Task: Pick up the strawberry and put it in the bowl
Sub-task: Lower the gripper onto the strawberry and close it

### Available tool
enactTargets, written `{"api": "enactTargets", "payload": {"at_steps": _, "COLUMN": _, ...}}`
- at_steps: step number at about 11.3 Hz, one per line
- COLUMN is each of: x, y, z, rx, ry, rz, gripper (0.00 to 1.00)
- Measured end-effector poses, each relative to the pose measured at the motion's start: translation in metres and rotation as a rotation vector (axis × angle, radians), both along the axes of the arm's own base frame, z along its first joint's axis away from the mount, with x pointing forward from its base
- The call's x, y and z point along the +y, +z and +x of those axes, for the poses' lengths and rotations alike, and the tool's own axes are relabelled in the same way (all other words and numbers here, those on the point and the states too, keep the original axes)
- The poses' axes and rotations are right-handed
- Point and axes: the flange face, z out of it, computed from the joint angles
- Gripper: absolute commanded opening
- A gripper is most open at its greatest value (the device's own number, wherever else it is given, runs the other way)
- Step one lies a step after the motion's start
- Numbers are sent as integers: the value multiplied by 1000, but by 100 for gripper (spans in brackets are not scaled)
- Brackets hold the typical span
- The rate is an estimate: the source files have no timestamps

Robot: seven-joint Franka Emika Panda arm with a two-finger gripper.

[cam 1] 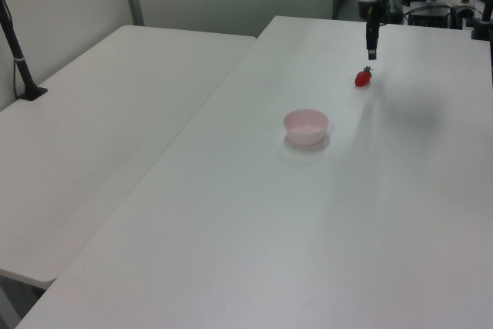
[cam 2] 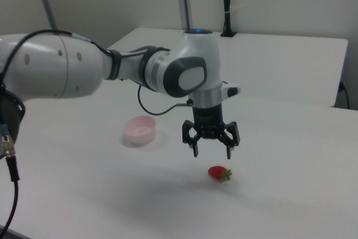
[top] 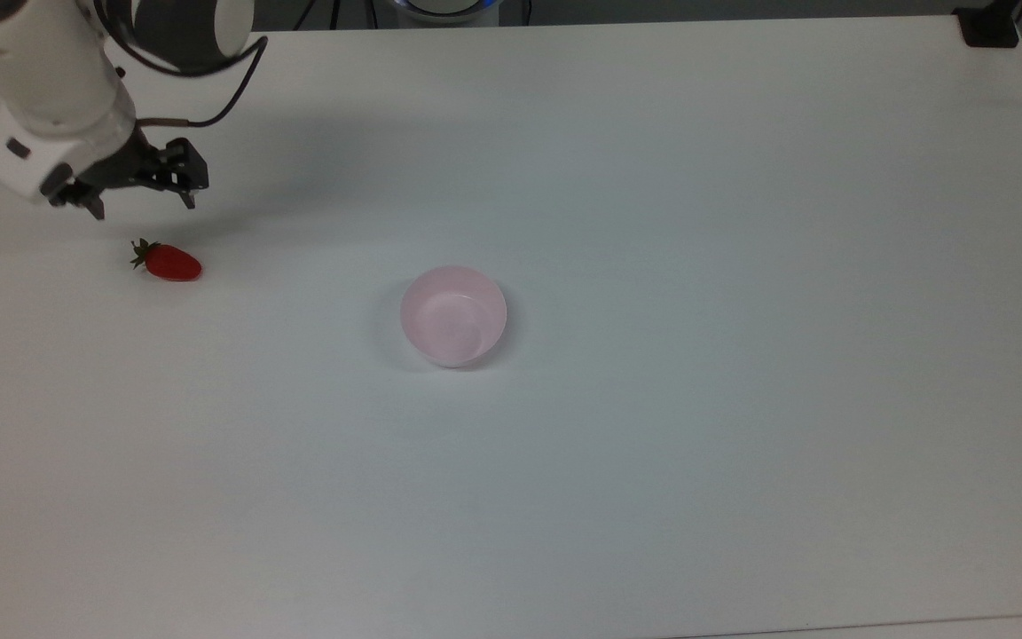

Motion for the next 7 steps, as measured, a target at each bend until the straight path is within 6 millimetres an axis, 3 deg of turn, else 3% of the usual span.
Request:
{"api": "enactTargets", "payload": {"at_steps": 2, "x": 0, "y": -31, "z": 9, "rx": 18, "ry": 204, "rz": 20, "gripper": 100}}
{"api": "enactTargets", "payload": {"at_steps": 3, "x": 1, "y": -43, "z": 14, "rx": 27, "ry": 306, "rz": 10, "gripper": 88}}
{"api": "enactTargets", "payload": {"at_steps": 4, "x": 3, "y": -54, "z": 17, "rx": 44, "ry": 390, "rz": -6, "gripper": 83}}
{"api": "enactTargets", "payload": {"at_steps": 6, "x": 5, "y": -72, "z": 21, "rx": 81, "ry": 507, "rz": -27, "gripper": 55}}
{"api": "enactTargets", "payload": {"at_steps": 7, "x": 6, "y": -80, "z": 21, "rx": 103, "ry": 550, "rz": -32, "gripper": 53}}
